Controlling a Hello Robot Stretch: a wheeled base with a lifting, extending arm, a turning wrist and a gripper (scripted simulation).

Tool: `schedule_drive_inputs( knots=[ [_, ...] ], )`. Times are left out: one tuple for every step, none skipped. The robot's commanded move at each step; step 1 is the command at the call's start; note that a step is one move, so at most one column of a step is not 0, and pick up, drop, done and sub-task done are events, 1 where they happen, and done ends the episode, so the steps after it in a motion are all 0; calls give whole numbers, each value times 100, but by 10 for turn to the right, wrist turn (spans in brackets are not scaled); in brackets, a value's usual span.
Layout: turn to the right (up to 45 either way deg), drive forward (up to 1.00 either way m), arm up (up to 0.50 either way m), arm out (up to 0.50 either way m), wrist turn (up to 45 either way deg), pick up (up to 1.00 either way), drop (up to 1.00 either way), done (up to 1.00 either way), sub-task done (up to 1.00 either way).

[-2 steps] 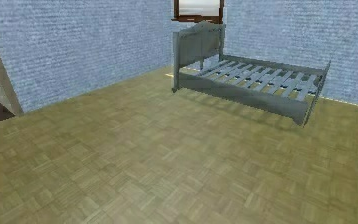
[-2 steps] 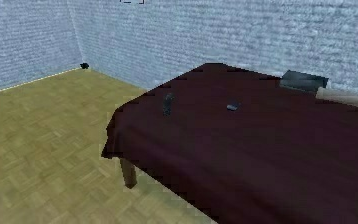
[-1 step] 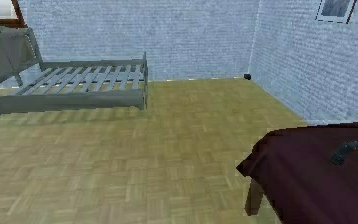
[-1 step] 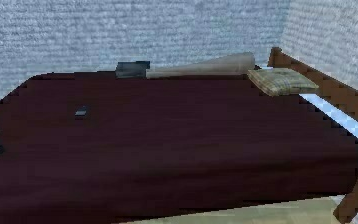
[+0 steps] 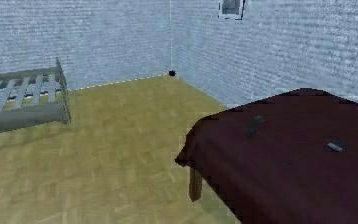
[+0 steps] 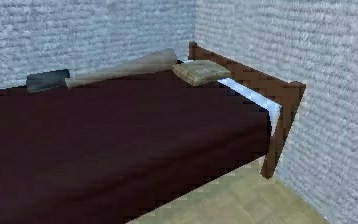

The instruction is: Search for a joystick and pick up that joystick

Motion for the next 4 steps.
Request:
schedule_drive_inputs(
  knots=[
    [0,55,0,0,0,0,0,0,0],
    [-420,0,0,0,0,0,0,0,0],
    [0,0,50,0,0,0,0,0,0],
    [0,0,38,0,0,0,0,0,0]
  ],
)
